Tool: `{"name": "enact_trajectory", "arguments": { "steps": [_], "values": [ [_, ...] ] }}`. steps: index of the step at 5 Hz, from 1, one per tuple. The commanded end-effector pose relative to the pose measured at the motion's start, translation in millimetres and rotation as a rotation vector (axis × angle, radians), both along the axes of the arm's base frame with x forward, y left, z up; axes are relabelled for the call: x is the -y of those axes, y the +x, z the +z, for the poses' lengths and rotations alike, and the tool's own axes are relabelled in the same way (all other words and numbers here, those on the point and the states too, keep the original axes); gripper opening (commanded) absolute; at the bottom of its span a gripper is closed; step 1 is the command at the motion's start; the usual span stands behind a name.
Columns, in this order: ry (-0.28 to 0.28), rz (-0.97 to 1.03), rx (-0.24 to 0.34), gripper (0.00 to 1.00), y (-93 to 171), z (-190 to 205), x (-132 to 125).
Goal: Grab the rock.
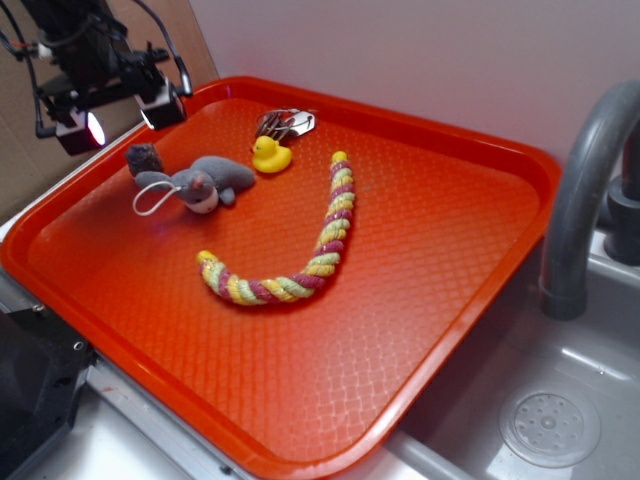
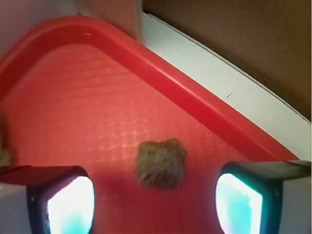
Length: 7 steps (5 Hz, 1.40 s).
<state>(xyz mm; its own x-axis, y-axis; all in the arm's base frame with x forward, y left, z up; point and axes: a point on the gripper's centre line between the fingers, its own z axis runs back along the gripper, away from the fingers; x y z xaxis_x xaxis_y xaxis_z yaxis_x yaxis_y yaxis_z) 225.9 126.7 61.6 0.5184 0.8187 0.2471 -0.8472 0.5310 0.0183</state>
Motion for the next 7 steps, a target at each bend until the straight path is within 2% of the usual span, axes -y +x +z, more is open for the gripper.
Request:
{"name": "enact_trajectory", "arguments": {
  "steps": [1, 2, 3, 4, 5, 6, 7],
  "values": [
    [0.005, -0.008, 0.02, 1.0, 3, -12, -18],
    [-0.055, -0.057, 0.013, 1.0, 5, -23, -14],
    [-0.073, -0.085, 0.009, 1.0, 5, -30, -10],
    [-0.055, -0.09, 0.013, 0.0, 4, -23, -8],
    [-0.023, -0.099, 0.005, 0.0, 6, -17, -11],
    [0.032, -0.151, 0.006, 0.0, 12, 5, -4],
    [-0.084, -0.266, -0.04, 0.0, 22, 37, 14]
  ]
}}
